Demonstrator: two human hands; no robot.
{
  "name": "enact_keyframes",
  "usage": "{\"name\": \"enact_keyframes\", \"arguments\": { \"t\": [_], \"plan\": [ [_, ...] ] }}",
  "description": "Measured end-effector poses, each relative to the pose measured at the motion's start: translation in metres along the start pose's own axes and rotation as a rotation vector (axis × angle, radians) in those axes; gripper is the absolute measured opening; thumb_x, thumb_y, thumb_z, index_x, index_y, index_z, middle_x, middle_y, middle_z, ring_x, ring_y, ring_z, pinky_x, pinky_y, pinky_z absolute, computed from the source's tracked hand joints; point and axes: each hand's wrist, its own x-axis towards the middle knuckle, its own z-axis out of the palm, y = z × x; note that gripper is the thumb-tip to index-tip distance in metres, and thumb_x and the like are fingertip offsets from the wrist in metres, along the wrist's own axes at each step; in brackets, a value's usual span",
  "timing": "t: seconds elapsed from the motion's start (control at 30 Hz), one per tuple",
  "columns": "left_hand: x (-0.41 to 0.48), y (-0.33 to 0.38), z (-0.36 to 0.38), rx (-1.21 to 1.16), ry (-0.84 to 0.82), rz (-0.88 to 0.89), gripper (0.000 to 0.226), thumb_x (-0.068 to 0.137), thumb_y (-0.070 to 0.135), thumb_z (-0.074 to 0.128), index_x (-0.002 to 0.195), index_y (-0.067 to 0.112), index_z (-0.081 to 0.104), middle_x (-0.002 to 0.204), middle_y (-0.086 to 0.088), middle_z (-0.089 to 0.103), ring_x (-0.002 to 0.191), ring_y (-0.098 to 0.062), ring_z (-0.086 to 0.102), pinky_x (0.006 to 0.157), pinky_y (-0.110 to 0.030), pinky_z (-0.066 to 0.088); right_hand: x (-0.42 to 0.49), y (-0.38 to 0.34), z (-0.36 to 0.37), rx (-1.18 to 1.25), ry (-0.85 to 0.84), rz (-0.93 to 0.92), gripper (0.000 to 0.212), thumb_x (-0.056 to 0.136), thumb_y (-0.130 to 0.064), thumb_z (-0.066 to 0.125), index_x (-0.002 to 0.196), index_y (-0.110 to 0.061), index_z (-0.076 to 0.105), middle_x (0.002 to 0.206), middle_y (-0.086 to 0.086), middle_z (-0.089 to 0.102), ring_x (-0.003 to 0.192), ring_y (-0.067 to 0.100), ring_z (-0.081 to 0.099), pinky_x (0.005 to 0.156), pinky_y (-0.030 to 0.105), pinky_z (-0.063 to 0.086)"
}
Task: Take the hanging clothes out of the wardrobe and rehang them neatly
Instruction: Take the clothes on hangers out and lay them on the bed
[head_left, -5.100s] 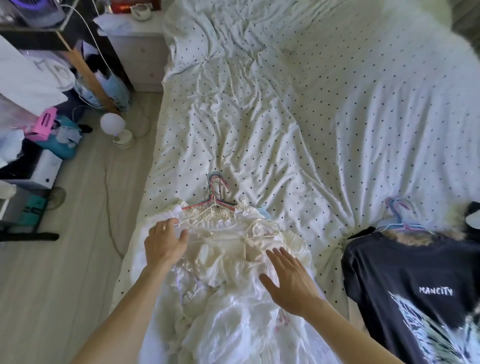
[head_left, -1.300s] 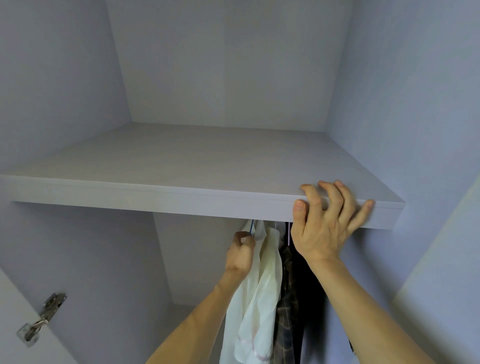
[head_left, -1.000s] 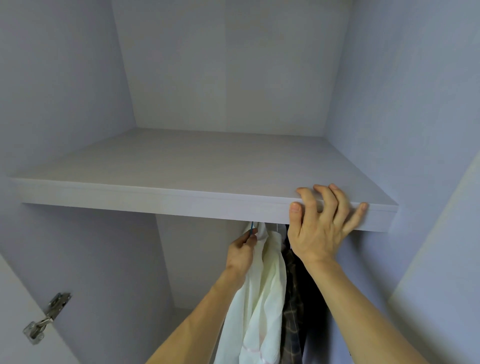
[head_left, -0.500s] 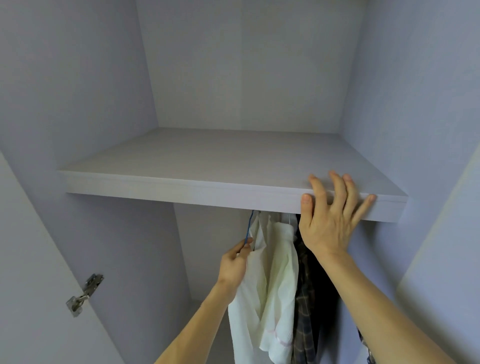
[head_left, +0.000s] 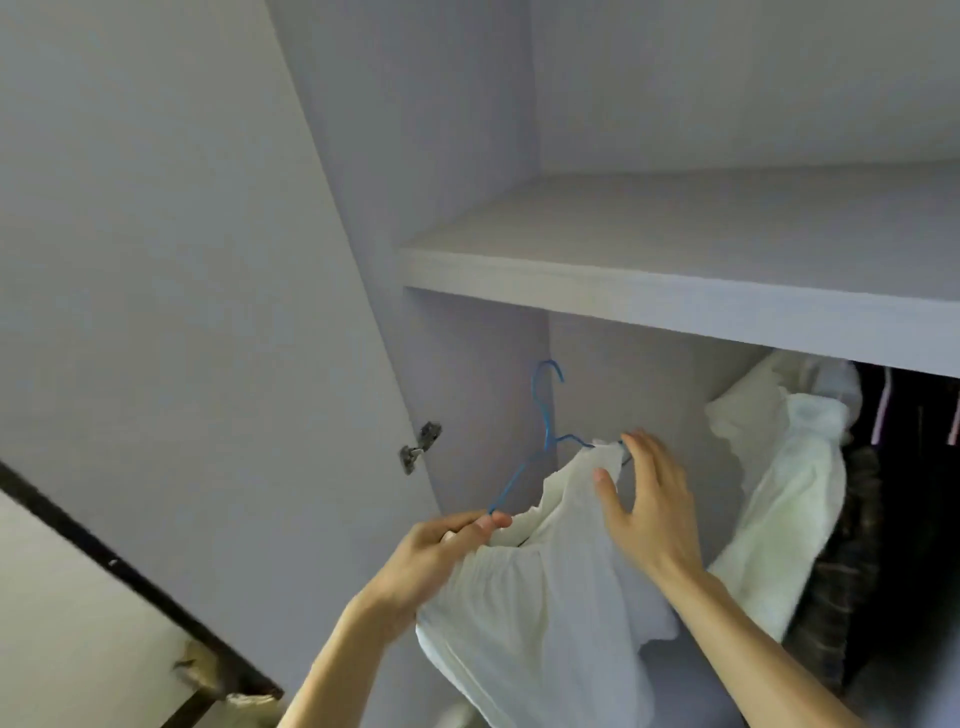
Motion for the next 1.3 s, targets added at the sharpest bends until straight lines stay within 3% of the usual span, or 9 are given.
{"name": "enact_keyframes", "arguments": {
  "t": [0.13,0.27,0.4,0.5,0.6,0.73,0.97,1.17,1.3],
  "plan": [
    [-0.080,-0.031,-0.048,0.013,0.041,-0.046,0.039,0.084,0.059,0.061,0.108,0.033,0.076,0.122,0.008,0.070,0.120,-0.004,0.059,0.109,-0.024,0.041,-0.019,-0.054,0.045,0.045,-0.271,-0.188,0.058,0.093,-0.064,0.033,0.124,-0.025,0.062,0.131,0.000,0.061,0.133,0.025,0.045,0.112,0.042,0.034],
    [-0.168,-0.057,-0.079,0.050,0.154,-0.089,0.027,0.086,0.055,0.065,0.091,0.030,0.074,0.090,0.011,0.066,0.085,-0.002,0.054,0.079,-0.015,0.041,-0.059,-0.123,0.075,0.115,-0.386,-0.366,0.039,0.096,-0.056,0.027,0.068,-0.032,0.036,0.071,-0.006,0.046,0.077,0.027,0.053,0.071,0.034,0.033],
    [-0.265,-0.082,-0.092,0.055,0.247,-0.130,0.023,0.091,0.048,0.068,0.080,0.028,0.065,0.075,0.009,0.050,0.070,-0.006,0.041,0.065,-0.022,0.033,-0.121,-0.184,0.095,0.294,-0.433,-0.540,0.045,0.101,-0.057,0.027,0.069,-0.026,0.038,0.070,-0.010,0.036,0.066,0.016,0.036,0.064,0.032,0.032],
    [-0.341,-0.098,-0.085,0.056,0.347,-0.190,0.021,0.094,0.041,0.065,0.076,0.032,0.062,0.069,0.019,0.048,0.064,0.000,0.040,0.058,-0.013,0.033,-0.172,-0.232,0.103,0.334,-0.492,-0.712,0.058,0.102,-0.057,0.023,0.070,-0.015,0.048,0.069,-0.003,0.044,0.064,0.025,0.044,0.065,0.033,0.032],
    [-0.415,-0.118,-0.071,0.051,0.481,-0.284,0.021,0.094,0.045,0.064,0.078,0.031,0.061,0.073,0.019,0.053,0.068,0.002,0.046,0.063,-0.010,0.036,-0.228,-0.286,0.099,0.409,-0.574,-0.859,0.058,0.102,-0.056,0.023,0.070,-0.016,0.050,0.070,-0.005,0.042,0.064,0.022,0.040,0.067,0.033,0.025],
    [-0.510,-0.144,-0.038,-0.016,0.594,-0.387,0.035,0.092,0.057,0.061,0.096,0.023,0.065,0.090,0.009,0.059,0.084,-0.005,0.051,0.082,-0.028,0.038,-0.305,-0.347,0.089,0.553,-0.679,-1.032,0.056,0.101,-0.056,0.029,0.064,-0.016,0.043,0.068,-0.006,0.035,0.062,0.027,0.041,0.063,0.037,0.036],
    [-0.638,-0.150,0.054,-0.392,0.681,-0.394,0.019,0.098,0.032,0.062,0.099,0.013,0.058,0.084,-0.002,0.058,0.070,-0.017,0.067,0.068,-0.029,0.048,-0.471,-0.432,0.052,0.806,-0.841,-1.401,0.056,0.101,-0.051,0.037,0.065,-0.011,0.052,0.070,0.000,0.045,0.066,0.029,0.049,0.068,0.039,0.043],
    [-0.737,-0.145,0.164,-0.607,1.124,-0.403,0.014,0.099,0.027,0.056,0.108,0.016,0.058,0.080,0.002,0.062,0.069,-0.020,0.070,0.067,-0.029,0.047,-0.612,-0.460,-0.014,1.074,-1.081,-1.671,0.060,0.102,-0.057,0.030,0.062,-0.015,0.046,0.065,-0.002,0.043,0.063,0.029,0.050,0.063,0.036,0.039],
    [-0.770,-0.138,0.249,-0.720,1.490,-0.483,0.033,0.096,0.027,0.059,0.126,0.012,0.056,0.080,0.003,0.060,0.067,-0.015,0.057,0.066,-0.028,0.045,-0.685,-0.445,-0.077,1.197,-1.216,-1.806,0.048,0.095,-0.055,0.044,0.061,-0.022,0.043,0.065,-0.006,0.042,0.065,0.025,0.050,0.066,0.031,0.028]
  ]
}}
